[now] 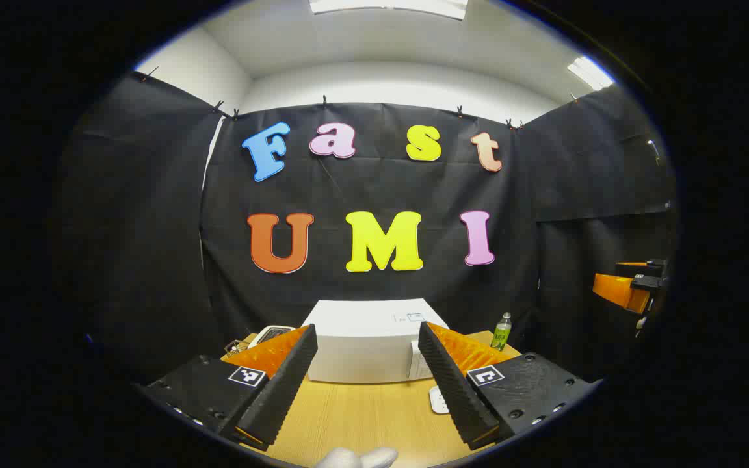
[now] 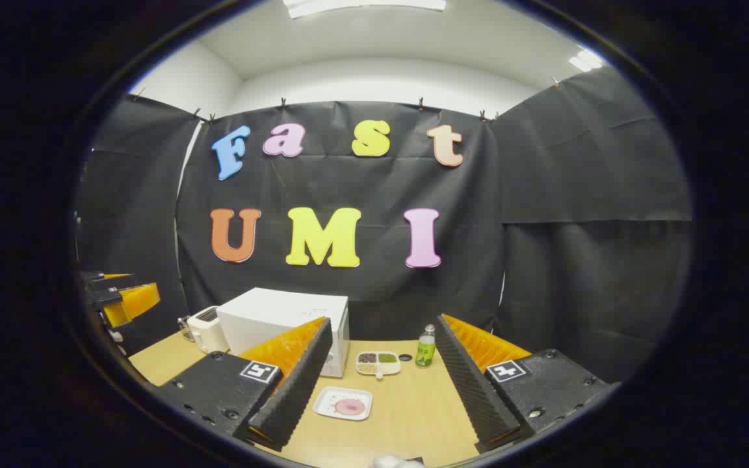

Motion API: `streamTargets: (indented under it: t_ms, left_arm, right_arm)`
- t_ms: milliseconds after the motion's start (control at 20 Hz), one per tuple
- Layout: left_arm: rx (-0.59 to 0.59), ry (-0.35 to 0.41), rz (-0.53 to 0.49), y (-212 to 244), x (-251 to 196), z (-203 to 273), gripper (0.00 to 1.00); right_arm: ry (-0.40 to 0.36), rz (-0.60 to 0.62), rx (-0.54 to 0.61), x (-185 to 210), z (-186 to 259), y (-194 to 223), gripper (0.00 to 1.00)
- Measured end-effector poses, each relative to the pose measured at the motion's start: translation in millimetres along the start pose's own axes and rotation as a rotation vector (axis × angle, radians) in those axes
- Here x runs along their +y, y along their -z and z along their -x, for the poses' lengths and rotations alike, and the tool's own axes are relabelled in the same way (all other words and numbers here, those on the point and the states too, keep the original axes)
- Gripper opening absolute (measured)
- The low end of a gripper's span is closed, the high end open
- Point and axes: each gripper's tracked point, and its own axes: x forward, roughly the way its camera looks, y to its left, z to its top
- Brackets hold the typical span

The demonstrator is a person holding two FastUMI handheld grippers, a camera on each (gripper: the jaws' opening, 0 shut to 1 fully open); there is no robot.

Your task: Open the microwave oven with the left hand, put the food in, and close the microwave oven.

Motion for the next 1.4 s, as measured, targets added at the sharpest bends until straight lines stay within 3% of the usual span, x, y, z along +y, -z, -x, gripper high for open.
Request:
streamTargets:
  t_ms: [50,400,450,500,700,750,800,1100,1150,1200,1300,1350,1400]
  left_arm:
    - [-0.002,-0.014,-0.004,-1,2,-2,0.96]
    - [0.032,-0.042,0.007,12,12,-3,0.96]
    - [0.033,-0.050,0.006,13,14,-3,0.96]
    - [0.035,-0.060,0.005,14,16,-4,0.96]
    - [0.038,-0.082,0.013,19,17,-17,0.96]
    - [0.040,-0.089,0.010,23,16,-22,0.96]
    - [0.037,-0.087,0.008,25,11,-26,0.96]
    - [0.036,-0.028,-0.026,65,-38,-76,0.96]
    - [0.030,-0.026,-0.026,76,-47,-89,0.96]
    - [0.032,-0.021,-0.026,88,-56,-101,0.96]
    - [0.051,-0.004,-0.034,120,-80,-129,0.96]
    - [0.058,-0.006,-0.037,136,-87,-143,0.96]
    - [0.067,-0.009,-0.042,151,-96,-157,0.96]
  right_arm:
    - [-0.005,0.000,0.001,-1,-2,-1,1.00]
    - [-0.019,0.008,-0.009,2,-13,-2,1.00]
    - [-0.024,0.021,-0.004,3,-15,-1,0.93]
    - [-0.028,0.033,-0.002,3,-16,2,1.00]
    - [-0.050,0.033,0.002,4,-27,3,1.00]
    - [-0.058,0.033,0.017,3,-31,7,0.93]
    - [-0.067,0.033,0.022,2,-33,11,1.00]
    - [-0.055,0.041,0.057,-30,-49,22,1.00]
    - [-0.051,0.046,0.062,-37,-52,21,0.93]
    - [-0.046,0.046,0.063,-46,-55,20,1.00]
    - [-0.049,0.043,0.061,-58,-58,18,1.00]
    - [-0.049,0.045,0.060,-63,-59,17,0.93]
    - [-0.045,0.056,0.062,-70,-59,18,1.00]
